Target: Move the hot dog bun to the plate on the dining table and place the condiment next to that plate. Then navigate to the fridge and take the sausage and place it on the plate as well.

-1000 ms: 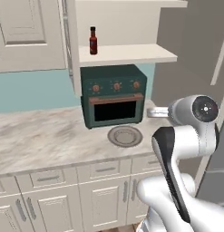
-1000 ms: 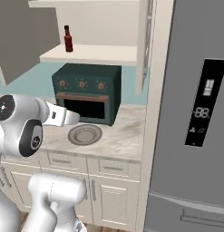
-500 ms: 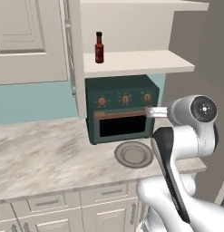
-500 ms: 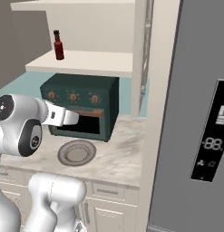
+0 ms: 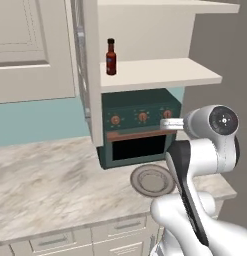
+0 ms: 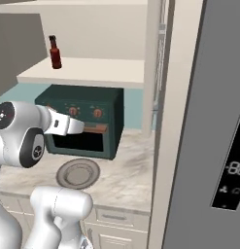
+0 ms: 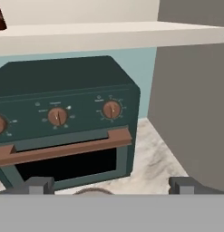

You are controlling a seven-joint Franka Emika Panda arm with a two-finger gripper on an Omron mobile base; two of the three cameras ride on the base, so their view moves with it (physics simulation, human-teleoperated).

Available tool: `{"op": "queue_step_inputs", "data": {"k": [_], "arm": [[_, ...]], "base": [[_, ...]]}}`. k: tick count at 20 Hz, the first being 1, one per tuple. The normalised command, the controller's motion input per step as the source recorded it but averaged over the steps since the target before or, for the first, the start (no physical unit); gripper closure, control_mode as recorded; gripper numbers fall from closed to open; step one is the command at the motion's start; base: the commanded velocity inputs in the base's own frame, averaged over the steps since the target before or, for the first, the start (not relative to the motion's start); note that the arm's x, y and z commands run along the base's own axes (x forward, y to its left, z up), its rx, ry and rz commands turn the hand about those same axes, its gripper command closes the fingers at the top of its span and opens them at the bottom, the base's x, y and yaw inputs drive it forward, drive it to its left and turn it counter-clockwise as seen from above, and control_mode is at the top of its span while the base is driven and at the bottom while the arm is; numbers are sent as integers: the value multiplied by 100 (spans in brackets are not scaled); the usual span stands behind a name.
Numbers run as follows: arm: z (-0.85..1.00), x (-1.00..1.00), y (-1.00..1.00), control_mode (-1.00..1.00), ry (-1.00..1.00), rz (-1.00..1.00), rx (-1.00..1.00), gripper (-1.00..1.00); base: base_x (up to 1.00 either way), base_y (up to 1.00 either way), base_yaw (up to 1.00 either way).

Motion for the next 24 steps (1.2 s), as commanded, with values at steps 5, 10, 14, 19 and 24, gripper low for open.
{"op": "queue_step_inputs", "data": {"k": [5,10,14,19,24], "arm": [[0,0,0,100,0,0,0,-100],[0,0,0,100,0,0,0,-100],[0,0,0,100,0,0,0,-100],[0,0,0,100,0,0,0,-100],[0,87,3,-100,-17,27,12,-100]], "base": [[15,64,-13],[25,55,-5],[81,32,2],[89,9,14],[0,0,0]]}}
